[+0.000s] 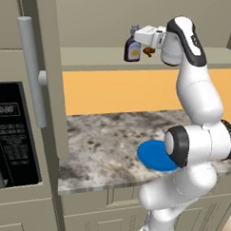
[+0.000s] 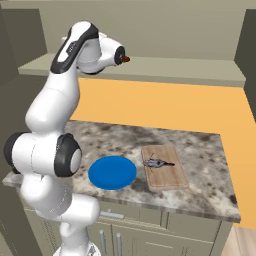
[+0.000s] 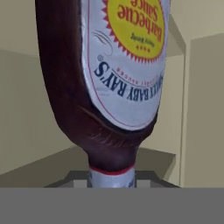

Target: Pick the fish from the plate and place it on the cutting board. Then pick the condiment bottle from the cabinet and place it next to the cutting board.

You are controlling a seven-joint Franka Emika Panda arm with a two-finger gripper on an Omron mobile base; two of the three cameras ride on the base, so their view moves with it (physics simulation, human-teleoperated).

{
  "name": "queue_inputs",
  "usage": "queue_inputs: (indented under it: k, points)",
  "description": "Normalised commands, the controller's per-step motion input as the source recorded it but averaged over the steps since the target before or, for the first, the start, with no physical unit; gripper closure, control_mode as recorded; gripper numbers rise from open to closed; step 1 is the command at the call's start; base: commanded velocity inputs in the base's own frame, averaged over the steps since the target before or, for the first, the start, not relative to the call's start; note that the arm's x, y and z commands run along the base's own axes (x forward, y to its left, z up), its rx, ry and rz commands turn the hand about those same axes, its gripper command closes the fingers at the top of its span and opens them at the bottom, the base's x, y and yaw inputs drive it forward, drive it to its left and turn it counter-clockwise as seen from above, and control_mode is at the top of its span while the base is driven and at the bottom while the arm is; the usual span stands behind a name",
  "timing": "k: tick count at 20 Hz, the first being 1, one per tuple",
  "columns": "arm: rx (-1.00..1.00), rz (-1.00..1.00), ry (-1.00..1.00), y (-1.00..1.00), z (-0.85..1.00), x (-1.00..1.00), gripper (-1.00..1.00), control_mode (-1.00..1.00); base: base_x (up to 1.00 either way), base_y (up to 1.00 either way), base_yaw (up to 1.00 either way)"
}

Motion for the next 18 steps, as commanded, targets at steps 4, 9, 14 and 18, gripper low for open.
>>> queue_inputs:
  k: [4,9,14,18]
  points:
    - [0.02,0.00,0.00,-0.12,0.00,-0.55,1.00,-1.00,0.00,0.00,0.00]
    - [0.00,0.00,0.00,-0.21,0.00,-0.60,1.00,-1.00,0.00,0.00,0.00]
    - [-0.01,0.00,0.00,-0.20,0.00,-0.58,1.00,-1.00,0.00,0.00,0.00]
    - [-0.01,0.00,0.00,-0.18,0.00,-0.59,1.00,-1.00,0.00,0.00,0.00]
